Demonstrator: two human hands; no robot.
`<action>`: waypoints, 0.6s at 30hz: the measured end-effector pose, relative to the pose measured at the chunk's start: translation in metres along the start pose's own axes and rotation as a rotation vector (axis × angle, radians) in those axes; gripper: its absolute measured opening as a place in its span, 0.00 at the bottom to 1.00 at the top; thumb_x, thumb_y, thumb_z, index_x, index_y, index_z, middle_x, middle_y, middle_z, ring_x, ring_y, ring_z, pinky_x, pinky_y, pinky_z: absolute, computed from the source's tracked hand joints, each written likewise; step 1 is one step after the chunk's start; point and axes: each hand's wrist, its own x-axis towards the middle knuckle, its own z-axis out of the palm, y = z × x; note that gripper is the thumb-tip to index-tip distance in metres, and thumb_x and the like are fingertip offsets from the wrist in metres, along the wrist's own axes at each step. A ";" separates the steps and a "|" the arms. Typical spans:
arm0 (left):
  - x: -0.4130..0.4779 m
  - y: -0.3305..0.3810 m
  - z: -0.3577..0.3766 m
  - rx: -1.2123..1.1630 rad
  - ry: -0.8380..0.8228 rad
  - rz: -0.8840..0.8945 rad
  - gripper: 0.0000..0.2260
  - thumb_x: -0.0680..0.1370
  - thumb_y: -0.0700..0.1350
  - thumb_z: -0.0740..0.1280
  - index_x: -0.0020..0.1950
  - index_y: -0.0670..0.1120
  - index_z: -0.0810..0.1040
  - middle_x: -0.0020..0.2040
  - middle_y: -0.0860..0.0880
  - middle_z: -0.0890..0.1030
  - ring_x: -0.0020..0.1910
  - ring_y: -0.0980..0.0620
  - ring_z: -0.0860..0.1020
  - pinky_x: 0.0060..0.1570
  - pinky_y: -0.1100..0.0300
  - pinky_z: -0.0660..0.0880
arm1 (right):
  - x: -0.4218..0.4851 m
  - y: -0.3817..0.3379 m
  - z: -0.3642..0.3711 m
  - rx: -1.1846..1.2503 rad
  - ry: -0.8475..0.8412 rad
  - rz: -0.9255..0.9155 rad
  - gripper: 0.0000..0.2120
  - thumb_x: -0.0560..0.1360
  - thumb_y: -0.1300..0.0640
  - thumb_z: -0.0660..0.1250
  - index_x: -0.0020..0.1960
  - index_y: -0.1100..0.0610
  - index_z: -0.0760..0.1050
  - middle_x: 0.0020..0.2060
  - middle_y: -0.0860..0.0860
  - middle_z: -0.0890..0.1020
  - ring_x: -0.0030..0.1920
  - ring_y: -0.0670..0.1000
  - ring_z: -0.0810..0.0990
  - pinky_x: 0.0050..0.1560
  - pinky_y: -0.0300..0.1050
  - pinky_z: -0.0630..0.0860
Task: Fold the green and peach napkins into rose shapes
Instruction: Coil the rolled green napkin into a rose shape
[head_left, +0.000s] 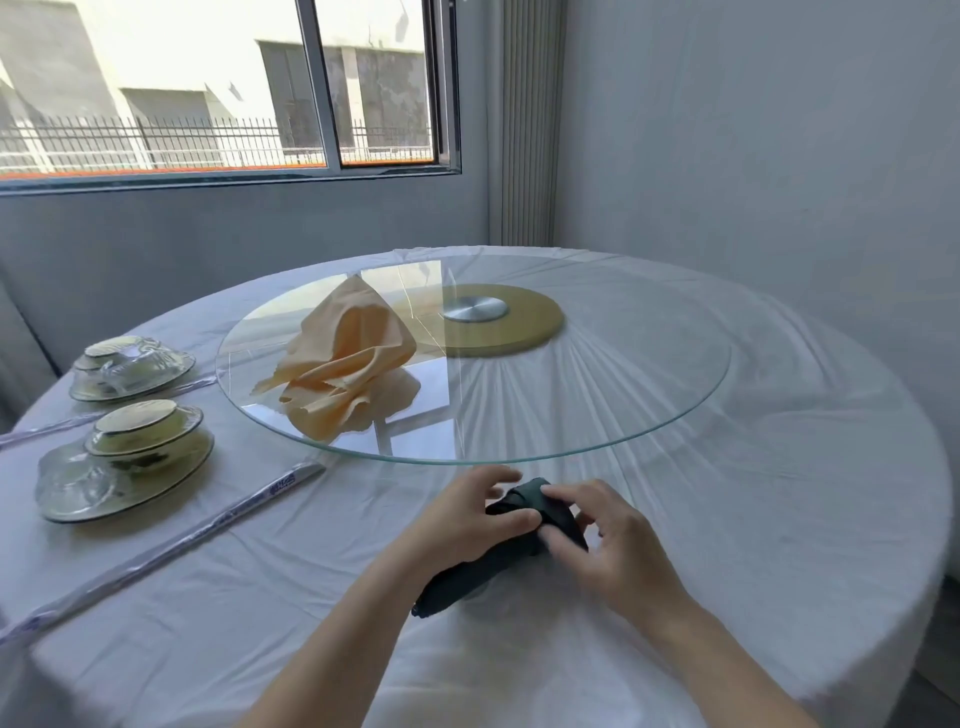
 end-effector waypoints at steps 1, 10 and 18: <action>0.000 -0.001 0.000 -0.051 -0.002 0.021 0.18 0.74 0.48 0.71 0.62 0.54 0.73 0.58 0.56 0.77 0.58 0.60 0.75 0.56 0.65 0.73 | -0.001 0.001 0.000 -0.034 -0.022 -0.021 0.19 0.67 0.45 0.67 0.58 0.42 0.75 0.46 0.40 0.76 0.44 0.42 0.78 0.43 0.34 0.74; 0.013 -0.008 -0.005 -0.080 -0.103 0.036 0.22 0.67 0.53 0.72 0.59 0.56 0.73 0.52 0.54 0.80 0.49 0.60 0.79 0.53 0.58 0.77 | 0.011 0.002 0.003 -0.380 0.034 -0.221 0.21 0.69 0.45 0.63 0.59 0.50 0.77 0.44 0.45 0.75 0.40 0.46 0.76 0.40 0.42 0.75; 0.009 -0.016 -0.005 -0.197 -0.087 0.071 0.16 0.72 0.47 0.72 0.57 0.53 0.74 0.50 0.55 0.80 0.45 0.66 0.78 0.46 0.71 0.73 | 0.039 -0.025 -0.008 -0.657 0.012 -0.345 0.09 0.57 0.46 0.69 0.36 0.47 0.81 0.31 0.41 0.79 0.30 0.46 0.78 0.35 0.44 0.74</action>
